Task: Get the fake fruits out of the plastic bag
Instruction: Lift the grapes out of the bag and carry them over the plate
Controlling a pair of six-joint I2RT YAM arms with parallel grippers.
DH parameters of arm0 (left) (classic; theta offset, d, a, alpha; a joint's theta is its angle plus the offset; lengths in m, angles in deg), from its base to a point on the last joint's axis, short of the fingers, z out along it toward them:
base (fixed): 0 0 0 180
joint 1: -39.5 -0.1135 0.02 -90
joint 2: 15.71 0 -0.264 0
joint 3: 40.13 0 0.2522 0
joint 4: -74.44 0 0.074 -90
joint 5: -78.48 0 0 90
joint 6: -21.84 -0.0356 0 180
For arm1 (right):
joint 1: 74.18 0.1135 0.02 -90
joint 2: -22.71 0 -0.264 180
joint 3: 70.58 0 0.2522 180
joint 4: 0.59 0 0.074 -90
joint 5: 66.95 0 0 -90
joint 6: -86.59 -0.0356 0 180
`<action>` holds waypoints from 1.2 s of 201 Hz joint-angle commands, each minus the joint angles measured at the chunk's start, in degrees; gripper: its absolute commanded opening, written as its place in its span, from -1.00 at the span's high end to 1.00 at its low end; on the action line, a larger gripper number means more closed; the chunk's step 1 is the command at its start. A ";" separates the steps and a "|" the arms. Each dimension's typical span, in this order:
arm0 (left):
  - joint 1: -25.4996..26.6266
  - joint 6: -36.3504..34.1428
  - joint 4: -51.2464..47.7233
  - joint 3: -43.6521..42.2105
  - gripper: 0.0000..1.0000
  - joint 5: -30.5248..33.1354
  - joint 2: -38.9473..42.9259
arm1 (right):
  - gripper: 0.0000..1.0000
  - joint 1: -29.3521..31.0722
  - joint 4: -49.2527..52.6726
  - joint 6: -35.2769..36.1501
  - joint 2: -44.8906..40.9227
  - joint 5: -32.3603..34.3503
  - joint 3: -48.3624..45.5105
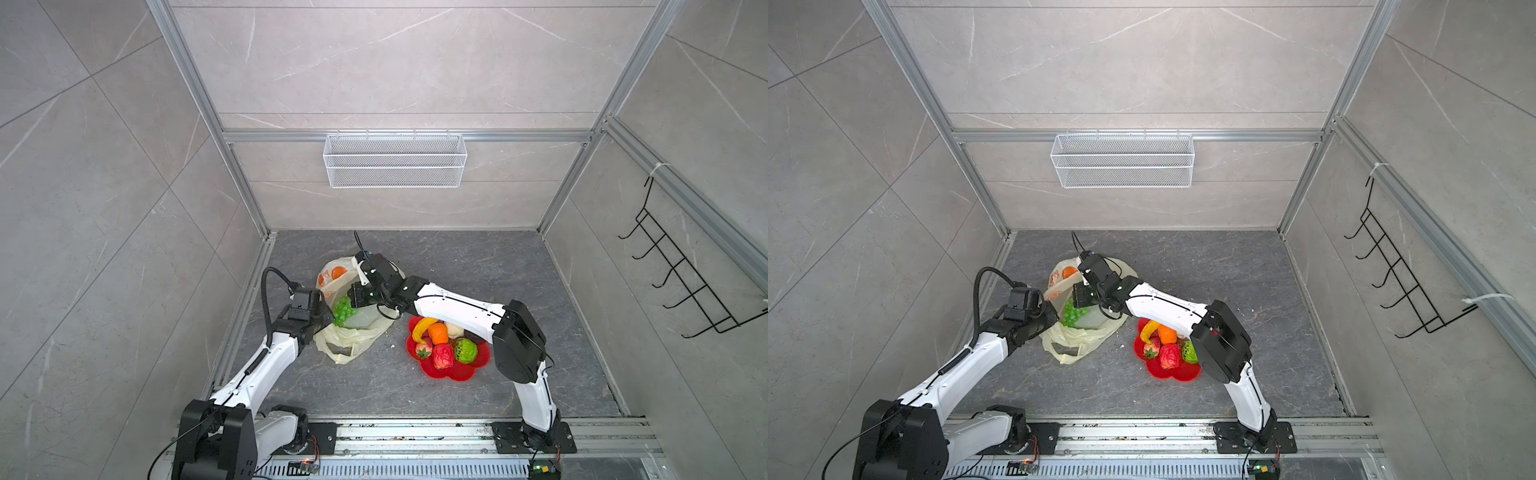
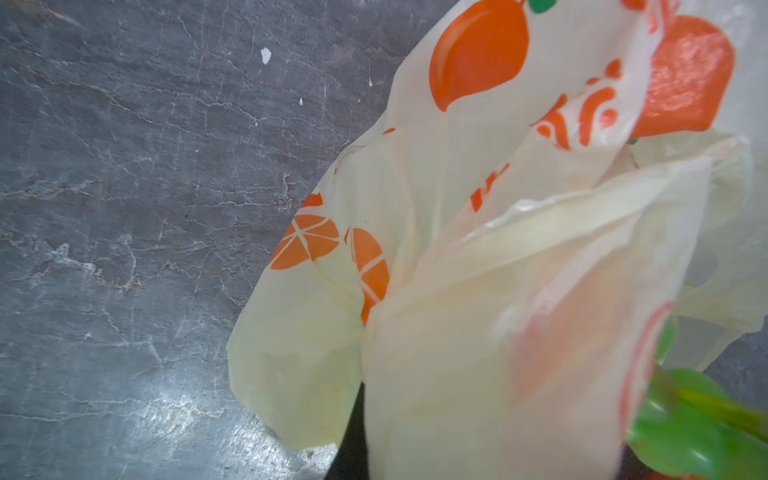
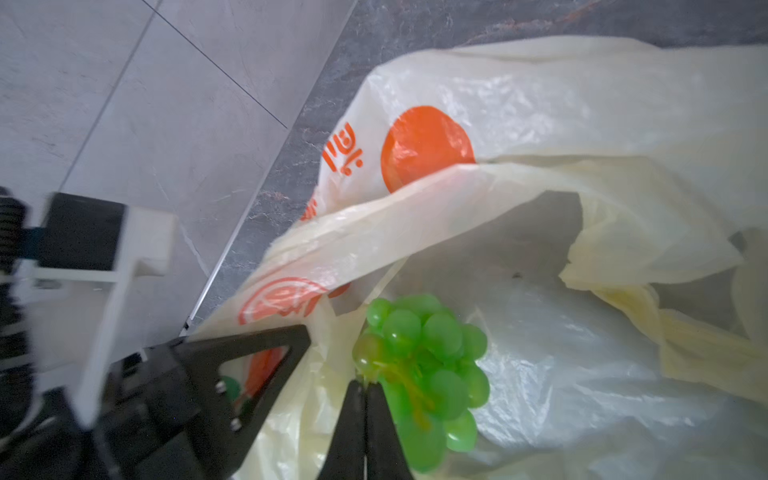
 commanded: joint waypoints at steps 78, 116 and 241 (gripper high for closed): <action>-1.27 -5.70 10.40 -2.90 1.00 0.59 -2.46 | 1.00 0.50 9.77 5.09 -12.02 0.58 5.81; -1.33 -6.38 12.32 -3.85 1.00 -0.05 -3.14 | 1.00 0.48 12.57 6.38 -16.31 1.69 6.36; -1.32 -6.74 11.52 -3.81 1.00 0.96 -2.89 | 1.00 0.50 25.47 9.36 -38.17 13.70 -6.59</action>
